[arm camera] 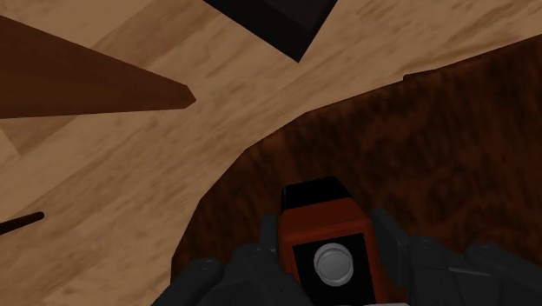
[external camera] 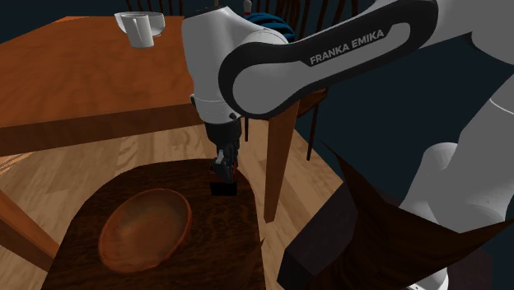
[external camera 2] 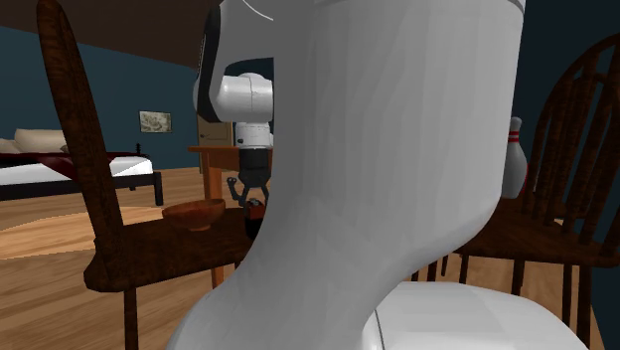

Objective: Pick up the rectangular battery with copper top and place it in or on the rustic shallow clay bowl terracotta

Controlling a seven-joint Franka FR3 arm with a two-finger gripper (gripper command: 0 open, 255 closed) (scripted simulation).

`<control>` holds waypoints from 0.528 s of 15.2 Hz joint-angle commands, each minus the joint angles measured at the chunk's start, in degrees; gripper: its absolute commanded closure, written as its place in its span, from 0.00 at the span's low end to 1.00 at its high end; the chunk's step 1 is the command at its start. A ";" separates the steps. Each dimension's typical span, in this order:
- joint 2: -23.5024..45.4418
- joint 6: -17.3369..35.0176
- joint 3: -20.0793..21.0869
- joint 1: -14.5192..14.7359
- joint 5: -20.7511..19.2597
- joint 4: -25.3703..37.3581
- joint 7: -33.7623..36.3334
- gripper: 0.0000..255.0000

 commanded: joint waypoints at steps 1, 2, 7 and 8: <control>0.30 -0.79 0.06 0.05 0.19 -0.65 0.02 1.00; 0.39 -0.82 0.21 0.19 0.18 -0.52 0.32 1.00; 0.37 -1.67 0.02 0.01 0.18 0.30 -0.02 1.00; 0.17 -2.42 0.00 0.00 0.24 0.86 -0.07 1.00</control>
